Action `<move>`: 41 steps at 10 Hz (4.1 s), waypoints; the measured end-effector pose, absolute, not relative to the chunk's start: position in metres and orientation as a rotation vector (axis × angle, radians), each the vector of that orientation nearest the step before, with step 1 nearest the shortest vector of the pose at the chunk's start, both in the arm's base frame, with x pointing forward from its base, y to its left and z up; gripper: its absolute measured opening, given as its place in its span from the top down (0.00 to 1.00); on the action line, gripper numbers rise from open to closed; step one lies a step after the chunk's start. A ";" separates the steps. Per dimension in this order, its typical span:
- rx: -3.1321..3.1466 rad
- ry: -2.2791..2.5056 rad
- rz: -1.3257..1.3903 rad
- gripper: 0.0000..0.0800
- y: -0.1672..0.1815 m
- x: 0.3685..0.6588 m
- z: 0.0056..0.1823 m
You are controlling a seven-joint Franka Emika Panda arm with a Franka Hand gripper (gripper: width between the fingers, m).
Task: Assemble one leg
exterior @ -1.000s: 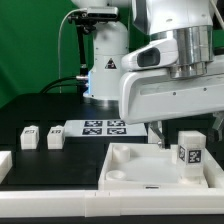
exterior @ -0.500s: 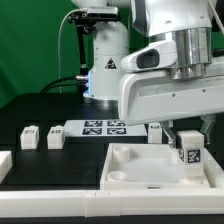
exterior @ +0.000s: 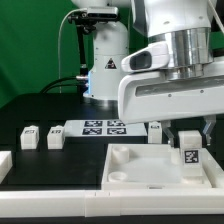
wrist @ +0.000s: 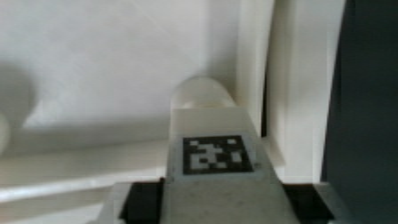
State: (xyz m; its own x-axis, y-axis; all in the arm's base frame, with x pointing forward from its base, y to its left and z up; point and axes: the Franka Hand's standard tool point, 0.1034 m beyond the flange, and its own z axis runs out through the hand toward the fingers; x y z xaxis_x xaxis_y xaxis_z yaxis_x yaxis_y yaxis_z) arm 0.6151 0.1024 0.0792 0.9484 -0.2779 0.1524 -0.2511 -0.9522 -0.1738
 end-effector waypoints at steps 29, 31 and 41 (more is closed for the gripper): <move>-2.996 -0.666 -0.344 0.64 0.116 0.616 0.078; -3.001 -0.627 -0.343 0.64 0.116 0.616 0.078; -2.727 1.075 -0.259 0.63 0.118 0.613 0.078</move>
Offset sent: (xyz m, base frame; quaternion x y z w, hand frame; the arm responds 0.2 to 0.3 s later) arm -0.0002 -0.0008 -0.0029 -0.0165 0.0175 0.2936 0.9556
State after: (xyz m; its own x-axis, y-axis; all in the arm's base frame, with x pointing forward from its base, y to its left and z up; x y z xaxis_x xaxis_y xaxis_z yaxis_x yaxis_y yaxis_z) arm 0.6126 0.1178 0.0779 0.7205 -0.6877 0.0896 -0.6529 -0.7162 -0.2465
